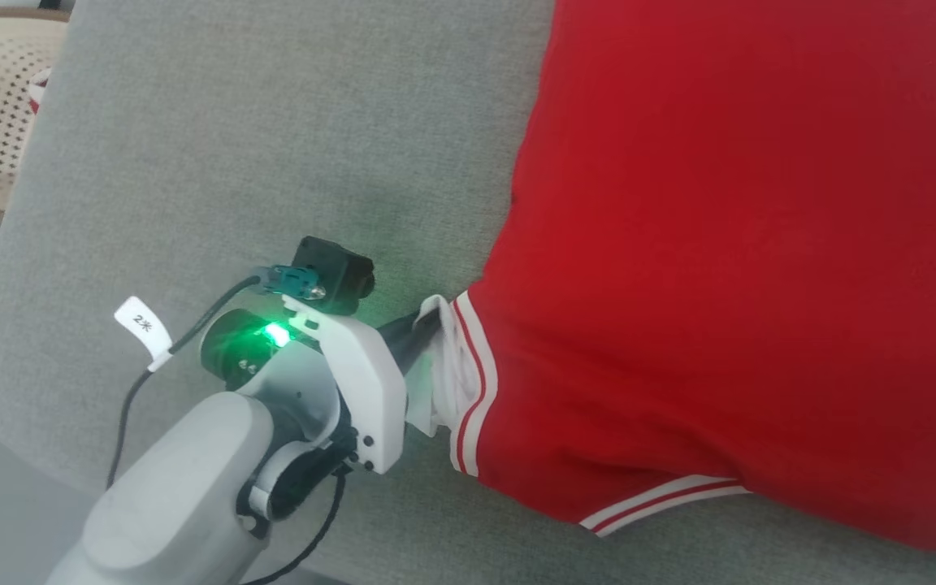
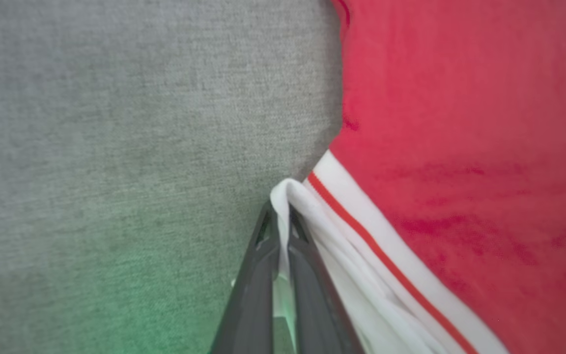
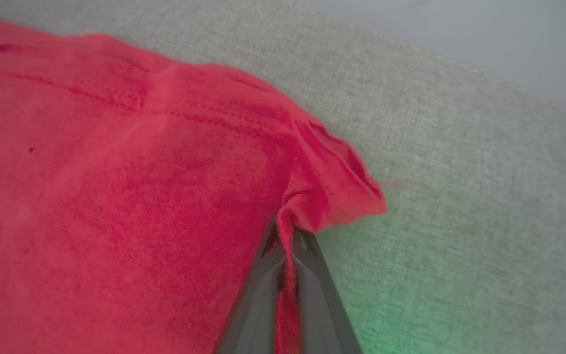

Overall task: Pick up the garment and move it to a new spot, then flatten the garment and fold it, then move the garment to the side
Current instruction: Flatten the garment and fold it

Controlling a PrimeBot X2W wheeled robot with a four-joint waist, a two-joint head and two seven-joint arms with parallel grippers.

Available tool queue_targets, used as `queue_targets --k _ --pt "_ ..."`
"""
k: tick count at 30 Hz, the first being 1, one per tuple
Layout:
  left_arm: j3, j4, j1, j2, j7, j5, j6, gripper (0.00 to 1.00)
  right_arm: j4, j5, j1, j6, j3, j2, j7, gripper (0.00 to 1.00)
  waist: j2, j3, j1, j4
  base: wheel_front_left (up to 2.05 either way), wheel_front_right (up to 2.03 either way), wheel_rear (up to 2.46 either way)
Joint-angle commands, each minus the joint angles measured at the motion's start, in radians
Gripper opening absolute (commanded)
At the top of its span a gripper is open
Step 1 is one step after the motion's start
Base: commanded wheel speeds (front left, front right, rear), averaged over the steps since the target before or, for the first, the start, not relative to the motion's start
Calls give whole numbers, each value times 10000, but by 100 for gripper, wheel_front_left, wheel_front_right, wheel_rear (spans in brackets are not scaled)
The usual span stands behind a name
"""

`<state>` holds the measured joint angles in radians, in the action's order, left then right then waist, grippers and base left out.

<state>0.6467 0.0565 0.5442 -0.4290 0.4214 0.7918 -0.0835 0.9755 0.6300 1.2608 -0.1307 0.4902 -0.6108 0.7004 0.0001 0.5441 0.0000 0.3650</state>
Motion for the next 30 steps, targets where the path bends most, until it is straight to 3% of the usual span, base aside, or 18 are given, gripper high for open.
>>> queue_targets --k 1,8,17,24,30 --pt "-79 322 -106 -190 -34 18 -100 0 372 135 -1087 0 342 66 332 0 -1 -198 0 -214 0 0 0" --pt "-367 464 -409 -533 -120 140 -273 0 -992 771 -1650 -5 1105 100 434 0 -1 -819 0 -936 0 0 0" --pt "-669 455 -791 -1084 -104 288 -477 0 -4521 2266 -3414 -2 2023 -974 110 0 -1 -1804 0 -2041 0 0 0" --pt "-890 299 -1220 -1528 -22 472 -652 0 -6710 2971 -5599 0 1549 -1690 -92 0 -1 -2379 0 -2786 0 0 0" --pt "-1018 32 -1535 -1827 43 509 -831 0 -8147 3066 -7822 0 582 -1891 106 0 -1 -2648 0 -3189 0 0 0"
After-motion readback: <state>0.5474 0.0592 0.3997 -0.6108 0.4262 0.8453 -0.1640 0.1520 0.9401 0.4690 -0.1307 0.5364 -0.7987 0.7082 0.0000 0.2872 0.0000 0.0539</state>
